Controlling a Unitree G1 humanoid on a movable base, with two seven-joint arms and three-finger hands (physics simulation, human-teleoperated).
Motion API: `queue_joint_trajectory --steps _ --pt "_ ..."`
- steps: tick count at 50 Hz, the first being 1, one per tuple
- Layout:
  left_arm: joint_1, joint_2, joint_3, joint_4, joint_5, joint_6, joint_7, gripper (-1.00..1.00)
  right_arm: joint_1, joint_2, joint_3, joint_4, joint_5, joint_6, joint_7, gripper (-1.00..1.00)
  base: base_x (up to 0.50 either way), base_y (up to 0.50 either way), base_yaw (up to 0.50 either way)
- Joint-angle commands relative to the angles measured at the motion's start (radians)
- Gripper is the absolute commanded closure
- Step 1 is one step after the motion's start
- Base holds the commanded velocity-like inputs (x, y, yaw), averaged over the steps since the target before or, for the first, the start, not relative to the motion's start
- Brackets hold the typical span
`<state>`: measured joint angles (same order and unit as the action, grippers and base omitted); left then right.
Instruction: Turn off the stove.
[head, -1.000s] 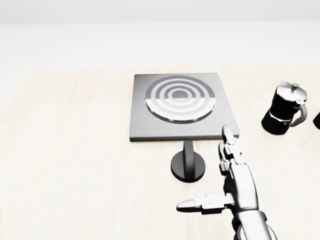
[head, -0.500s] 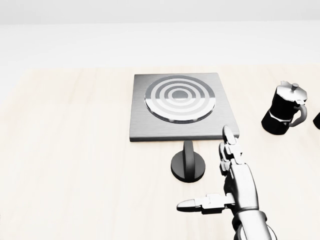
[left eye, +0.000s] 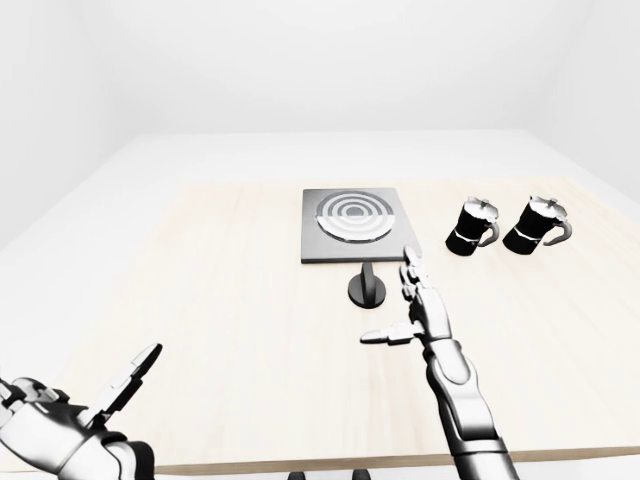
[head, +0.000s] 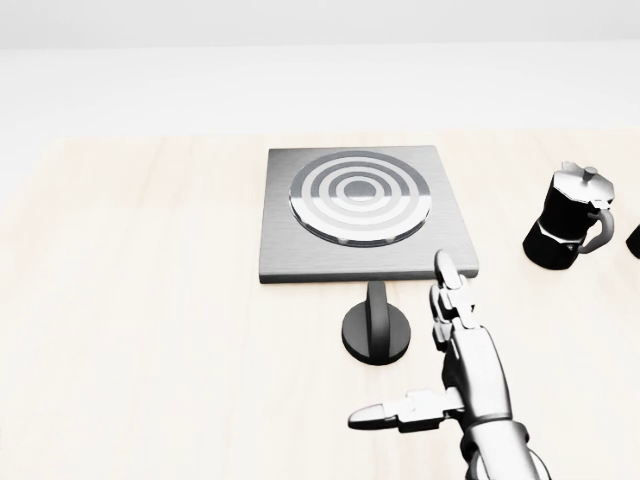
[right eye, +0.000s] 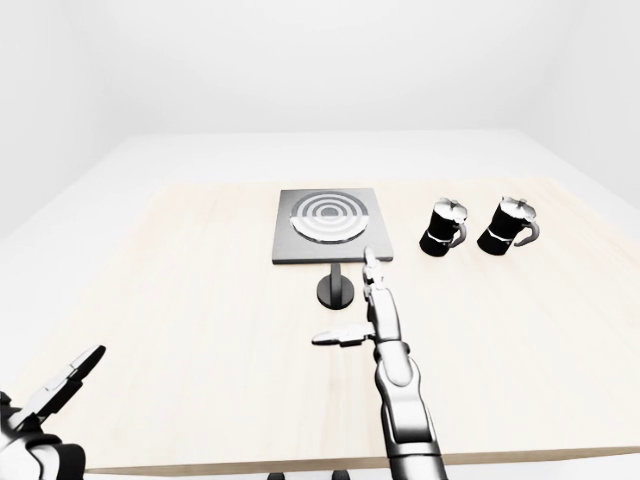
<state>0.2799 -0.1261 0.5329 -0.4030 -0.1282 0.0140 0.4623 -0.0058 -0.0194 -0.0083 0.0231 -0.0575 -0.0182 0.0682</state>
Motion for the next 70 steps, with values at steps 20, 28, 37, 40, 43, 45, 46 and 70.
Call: queue_joint_trajectory --steps 20,28,37,40,43,45,46,70 --pt "-0.01 0.006 0.009 -0.016 -0.035 0.072 -0.013 -1.0 0.015 0.01 0.018 -0.016 0.041 0.105 0.032 -1.0 0.0 0.0 0.0" --pt "-0.006 0.005 0.006 -0.019 -0.032 0.07 -0.016 -1.0 -0.001 0.012 0.017 0.0 0.042 0.105 0.029 -1.0 0.0 0.0 0.0" --pt "-0.009 0.005 0.007 -0.021 -0.027 0.068 0.0 -1.0 -0.01 0.014 0.029 -0.008 0.041 0.105 0.038 -1.0 0.0 0.0 0.0" --pt "-0.004 0.004 0.005 -0.02 -0.029 0.066 -0.011 -1.0 -0.017 0.012 0.035 0.005 0.032 0.105 0.043 -1.0 0.0 0.0 0.0" --pt "-0.005 0.004 0.008 -0.028 -0.032 0.073 -0.011 -1.0 -0.021 0.012 0.034 0.013 0.031 0.105 0.047 -1.0 0.0 0.0 0.0" --pt "-0.01 0.006 0.008 -0.021 -0.028 0.073 -0.01 -1.0 -0.022 0.013 0.038 0.008 0.025 0.105 0.047 -1.0 0.0 0.0 0.0" --pt "-0.01 0.006 0.007 -0.022 -0.027 0.073 -0.01 -1.0 -0.024 0.013 0.037 0.014 0.026 0.105 0.049 -1.0 0.0 0.0 0.0" --pt "-0.008 0.006 0.003 -0.021 -0.026 0.071 -0.009 -1.0 -0.051 0.016 0.02 0.074 0.062 0.105 0.049 -1.0 0.0 0.0 0.0"
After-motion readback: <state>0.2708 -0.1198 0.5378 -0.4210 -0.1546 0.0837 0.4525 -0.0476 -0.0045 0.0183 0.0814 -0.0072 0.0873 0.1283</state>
